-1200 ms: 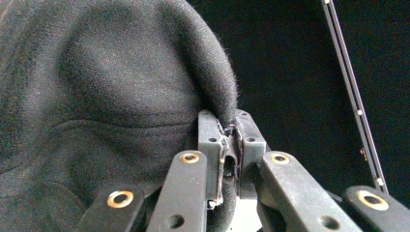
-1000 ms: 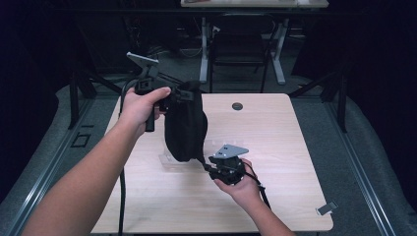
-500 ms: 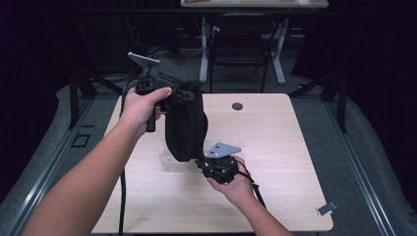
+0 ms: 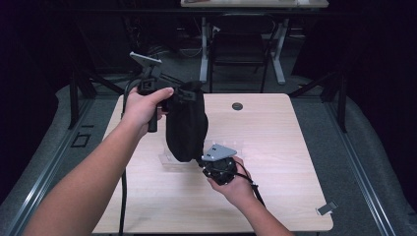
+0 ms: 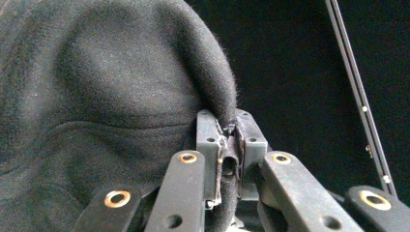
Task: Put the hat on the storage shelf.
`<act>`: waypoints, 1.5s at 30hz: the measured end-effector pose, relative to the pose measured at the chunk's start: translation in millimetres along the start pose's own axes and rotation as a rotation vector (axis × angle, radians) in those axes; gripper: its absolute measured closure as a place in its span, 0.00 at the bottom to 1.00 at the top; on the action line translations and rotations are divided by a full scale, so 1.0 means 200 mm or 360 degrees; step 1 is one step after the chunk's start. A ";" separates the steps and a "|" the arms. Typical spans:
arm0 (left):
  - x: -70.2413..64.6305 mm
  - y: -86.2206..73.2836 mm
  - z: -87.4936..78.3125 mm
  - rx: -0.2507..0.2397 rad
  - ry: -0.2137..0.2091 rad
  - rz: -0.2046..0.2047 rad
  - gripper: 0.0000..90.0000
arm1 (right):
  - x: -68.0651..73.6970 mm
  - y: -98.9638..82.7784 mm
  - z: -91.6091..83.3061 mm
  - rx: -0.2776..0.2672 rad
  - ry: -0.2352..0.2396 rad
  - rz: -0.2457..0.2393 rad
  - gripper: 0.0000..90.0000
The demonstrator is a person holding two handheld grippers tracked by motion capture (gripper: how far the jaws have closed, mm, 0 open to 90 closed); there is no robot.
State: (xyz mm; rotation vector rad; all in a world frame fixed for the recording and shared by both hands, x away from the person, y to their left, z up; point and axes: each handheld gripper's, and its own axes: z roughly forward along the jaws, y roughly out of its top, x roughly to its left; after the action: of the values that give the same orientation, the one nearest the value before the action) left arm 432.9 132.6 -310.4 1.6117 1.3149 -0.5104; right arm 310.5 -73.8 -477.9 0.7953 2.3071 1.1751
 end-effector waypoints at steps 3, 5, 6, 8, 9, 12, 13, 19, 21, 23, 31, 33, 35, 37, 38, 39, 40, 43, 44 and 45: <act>0.00 0.00 0.01 0.0010 -0.0014 0.0011 0.90 | 0.01 0.00 0.00 0.0020 -0.0030 -0.0053 0.93; -0.01 0.00 0.01 0.0007 -0.0022 0.0011 0.90 | 0.02 0.00 -0.01 0.0022 -0.0036 -0.0064 0.93; 0.00 0.00 0.01 0.0004 -0.0029 0.0016 0.88 | 0.02 0.00 -0.01 0.0022 -0.0041 -0.0067 0.93; -0.01 0.00 0.00 -0.0007 -0.0050 0.0010 0.84 | 0.02 -0.01 0.00 0.0017 -0.0040 -0.0065 0.93; -0.01 0.00 0.00 -0.0010 -0.0053 0.0016 0.82 | 0.02 -0.01 -0.01 0.0018 -0.0038 -0.0068 0.93; -0.01 0.00 -0.02 -0.0052 -0.0086 0.0017 0.76 | 0.02 -0.01 -0.01 0.0019 -0.0038 -0.0071 0.93; -0.01 0.01 -0.04 -0.0069 -0.0101 0.0017 0.73 | 0.02 -0.01 -0.01 0.0017 -0.0038 -0.0068 0.93; 0.00 0.01 -0.10 -0.0100 -0.0084 0.0024 0.71 | 0.01 -0.02 -0.01 0.0028 -0.0038 -0.0043 0.94; 0.02 0.01 -0.12 -0.0110 -0.0072 0.0020 0.71 | 0.01 -0.03 -0.01 0.0026 -0.0040 -0.0042 0.94; 0.04 0.01 -0.14 -0.0114 -0.0059 0.0013 0.71 | 0.00 -0.03 -0.01 0.0030 -0.0039 -0.0035 0.94; 0.11 -0.01 -0.21 -0.0139 -0.0007 -0.0019 0.72 | -0.05 -0.13 0.01 0.0066 -0.0018 0.0073 0.94; 0.14 -0.01 -0.23 -0.0143 0.0001 -0.0035 0.72 | -0.07 -0.14 0.00 0.0059 0.0018 0.0137 0.94; 0.15 -0.01 -0.24 -0.0144 0.0008 -0.0038 0.72 | -0.07 -0.14 0.00 0.0062 0.0011 0.0136 0.94; 0.16 -0.02 -0.25 -0.0144 0.0024 -0.0040 0.72 | -0.08 -0.15 -0.01 0.0064 0.0000 0.0137 0.94; 0.16 -0.02 -0.25 -0.0144 0.0024 -0.0040 0.72 | -0.08 -0.15 -0.01 0.0064 0.0000 0.0137 0.94; 0.16 -0.02 -0.25 -0.0143 0.0033 -0.0039 0.72 | -0.08 -0.16 -0.01 0.0063 -0.0002 0.0141 0.94; 0.16 -0.02 -0.25 -0.0143 0.0044 -0.0035 0.71 | -0.08 -0.16 -0.01 0.0062 0.0000 0.0152 0.94; 0.17 -0.03 -0.26 -0.0150 0.0076 -0.0018 0.69 | -0.08 -0.17 -0.02 0.0066 0.0002 0.0159 0.94; 0.18 -0.04 -0.26 -0.0147 0.0085 -0.0014 0.68 | -0.08 -0.17 -0.02 0.0066 -0.0003 0.0156 0.94; 0.18 -0.04 -0.26 -0.0145 0.0095 -0.0010 0.67 | -0.08 -0.17 -0.02 0.0065 -0.0004 0.0157 0.94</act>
State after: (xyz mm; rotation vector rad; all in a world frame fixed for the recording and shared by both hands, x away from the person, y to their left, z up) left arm 424.7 195.7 -319.6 1.5584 1.3687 -0.4032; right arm 310.9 -102.7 -502.0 0.9344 2.3203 1.1707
